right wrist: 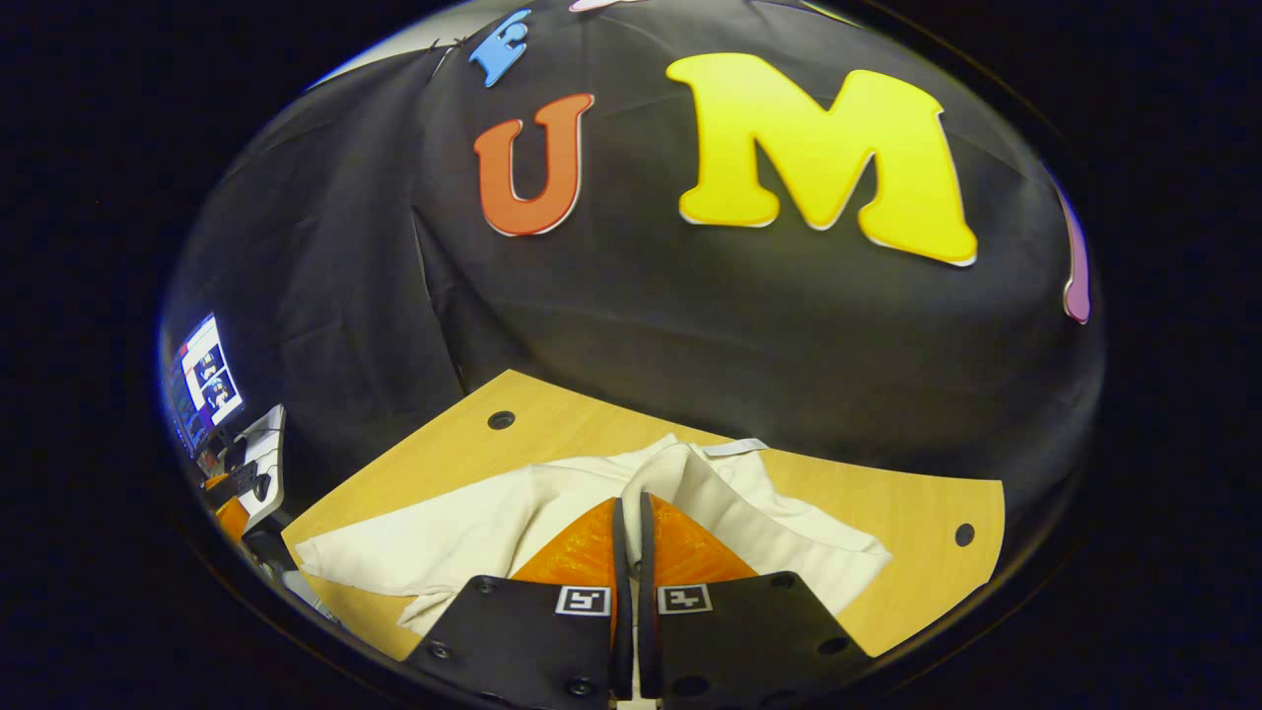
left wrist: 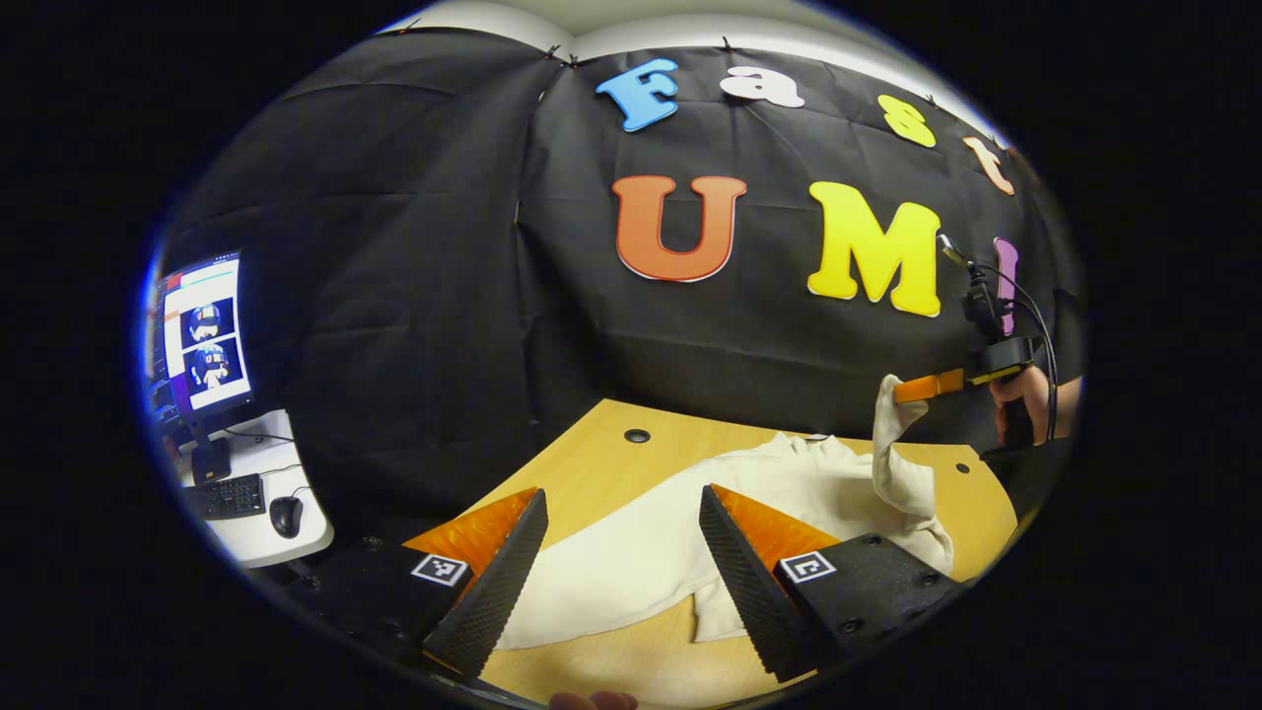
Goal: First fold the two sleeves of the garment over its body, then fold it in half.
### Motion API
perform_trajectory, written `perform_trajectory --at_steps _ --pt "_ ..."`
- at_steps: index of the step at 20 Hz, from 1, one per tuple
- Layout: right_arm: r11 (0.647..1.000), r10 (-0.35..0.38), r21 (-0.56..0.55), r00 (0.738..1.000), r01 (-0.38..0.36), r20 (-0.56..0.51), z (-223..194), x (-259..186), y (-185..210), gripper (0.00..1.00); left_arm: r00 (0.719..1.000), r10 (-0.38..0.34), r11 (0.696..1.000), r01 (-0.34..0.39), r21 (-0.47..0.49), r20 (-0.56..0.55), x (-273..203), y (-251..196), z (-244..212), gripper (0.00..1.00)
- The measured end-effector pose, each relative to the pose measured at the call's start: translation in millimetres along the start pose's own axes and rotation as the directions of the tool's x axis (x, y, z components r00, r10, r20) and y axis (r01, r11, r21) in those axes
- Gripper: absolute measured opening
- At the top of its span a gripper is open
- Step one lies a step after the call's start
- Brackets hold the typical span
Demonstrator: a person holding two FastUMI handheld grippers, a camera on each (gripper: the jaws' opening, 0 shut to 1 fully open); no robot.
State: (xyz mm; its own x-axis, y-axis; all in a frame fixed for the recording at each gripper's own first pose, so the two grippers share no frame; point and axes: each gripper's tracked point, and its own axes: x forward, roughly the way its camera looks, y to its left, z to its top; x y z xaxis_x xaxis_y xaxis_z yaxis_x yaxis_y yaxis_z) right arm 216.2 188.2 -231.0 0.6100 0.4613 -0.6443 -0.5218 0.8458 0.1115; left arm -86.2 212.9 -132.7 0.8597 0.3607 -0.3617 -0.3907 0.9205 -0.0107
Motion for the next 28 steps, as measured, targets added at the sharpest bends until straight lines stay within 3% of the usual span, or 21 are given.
perform_trajectory --at_steps 3,7,11,13,14,16,19,20,24,28 --pt "0.999 0.041 -0.025 0.997 -0.043 -0.065 -19 65 43 0.03 0.999 0.039 0.999 -0.04 -0.013 -0.022 -4 25 -9 0.99" --pt "0.996 0.038 -0.075 0.989 -0.049 -0.141 -49 143 81 0.03 0.995 0.091 0.996 -0.091 -0.008 -0.049 -7 55 -16 0.99" --pt "0.988 0.004 -0.15 0.984 -0.031 -0.18 -77 186 96 0.0 0.988 0.139 0.99 -0.139 -0.002 -0.069 -9 77 -26 0.98" --pt "0.99 -0.002 -0.137 0.983 -0.024 -0.186 -85 191 100 0.05 0.986 0.15 0.989 -0.15 0.011 -0.072 -9 83 -28 0.98" --pt "0.994 0.03 -0.102 0.984 -0.049 -0.174 -83 189 106 0.06 0.986 0.152 0.988 -0.151 0.016 -0.073 -10 85 -30 0.99" --pt "0.996 0.077 -0.041 0.988 -0.084 -0.134 -75 186 120 0.18 0.986 0.148 0.989 -0.147 0.026 -0.072 -9 85 -32 0.99" --pt "0.995 0.07 -0.064 0.993 -0.076 -0.091 -64 167 114 0.89 0.991 0.127 0.99 -0.124 0.067 -0.051 -5 81 -29 0.99" --pt "0.995 0.069 -0.063 0.995 -0.073 -0.07 -60 159 115 1.0 0.992 0.121 0.99 -0.117 0.079 -0.046 -4 81 -29 0.98" --pt "0.997 0.076 -0.015 0.997 -0.076 -0.004 -43 113 112 0.99 0.994 0.099 0.99 -0.094 0.101 -0.038 -7 81 -34 0.99" --pt "0.994 0.107 -0.002 0.992 -0.107 0.07 -34 42 116 0.99 0.995 0.097 0.98 -0.089 0.18 -0.033 -19 94 -47 0.99"
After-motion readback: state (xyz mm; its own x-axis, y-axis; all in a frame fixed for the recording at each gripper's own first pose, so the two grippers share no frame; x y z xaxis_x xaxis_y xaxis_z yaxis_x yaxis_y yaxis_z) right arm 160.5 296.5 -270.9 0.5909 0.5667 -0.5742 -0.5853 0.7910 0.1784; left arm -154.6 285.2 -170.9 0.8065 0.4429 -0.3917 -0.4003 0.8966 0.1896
